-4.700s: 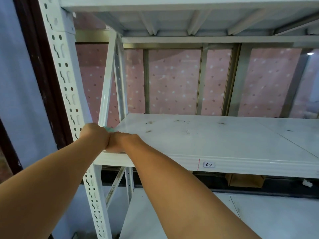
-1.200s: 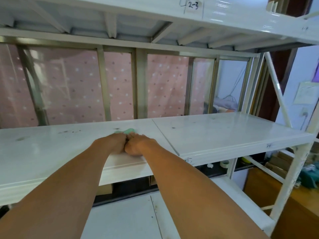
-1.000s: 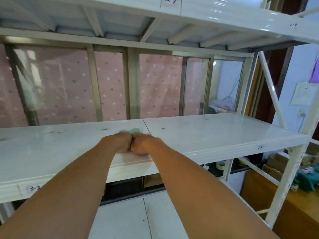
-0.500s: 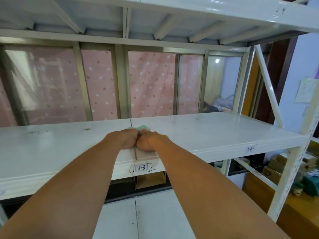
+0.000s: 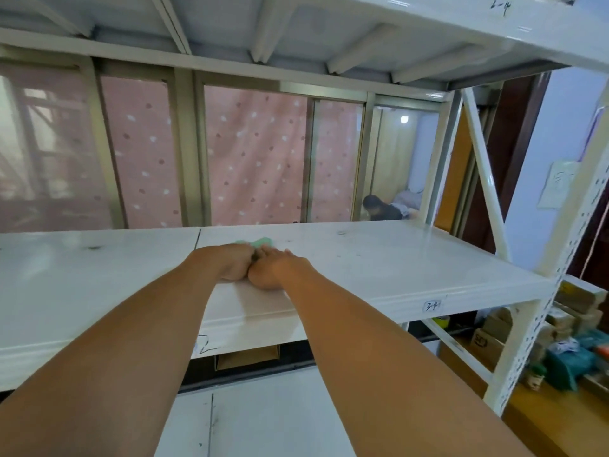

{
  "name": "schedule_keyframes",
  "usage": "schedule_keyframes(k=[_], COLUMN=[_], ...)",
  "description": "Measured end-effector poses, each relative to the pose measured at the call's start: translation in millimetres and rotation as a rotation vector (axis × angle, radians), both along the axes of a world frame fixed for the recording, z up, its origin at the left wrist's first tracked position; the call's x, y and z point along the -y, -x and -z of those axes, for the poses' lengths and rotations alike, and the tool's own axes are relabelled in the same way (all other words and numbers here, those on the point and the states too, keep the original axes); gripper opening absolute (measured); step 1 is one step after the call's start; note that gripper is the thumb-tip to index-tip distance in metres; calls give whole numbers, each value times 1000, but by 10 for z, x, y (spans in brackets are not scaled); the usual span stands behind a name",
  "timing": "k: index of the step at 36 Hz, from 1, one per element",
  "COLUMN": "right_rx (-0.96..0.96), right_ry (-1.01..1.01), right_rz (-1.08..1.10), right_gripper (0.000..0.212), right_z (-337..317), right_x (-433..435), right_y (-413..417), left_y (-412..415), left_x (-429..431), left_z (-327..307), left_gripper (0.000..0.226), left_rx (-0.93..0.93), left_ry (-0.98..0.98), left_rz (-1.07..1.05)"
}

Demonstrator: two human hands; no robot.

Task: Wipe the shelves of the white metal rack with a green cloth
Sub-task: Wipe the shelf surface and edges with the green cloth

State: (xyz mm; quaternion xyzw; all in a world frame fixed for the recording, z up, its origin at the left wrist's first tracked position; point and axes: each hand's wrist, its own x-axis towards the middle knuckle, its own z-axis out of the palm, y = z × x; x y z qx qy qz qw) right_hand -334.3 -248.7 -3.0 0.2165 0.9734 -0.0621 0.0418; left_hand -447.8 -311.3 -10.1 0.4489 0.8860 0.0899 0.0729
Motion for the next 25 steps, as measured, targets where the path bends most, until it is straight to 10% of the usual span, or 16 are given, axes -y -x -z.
schedule_keyframes(k=[25], right_rx=[-55], right_ry=[40], right_rz=[66], right_gripper=[62], right_z=[160], right_x=[-1332], right_y=[-532], left_y=[-666], left_x=[-1251], left_z=[-15], left_gripper=[46], left_rx=[-21], left_ry=[48], left_rz=[9])
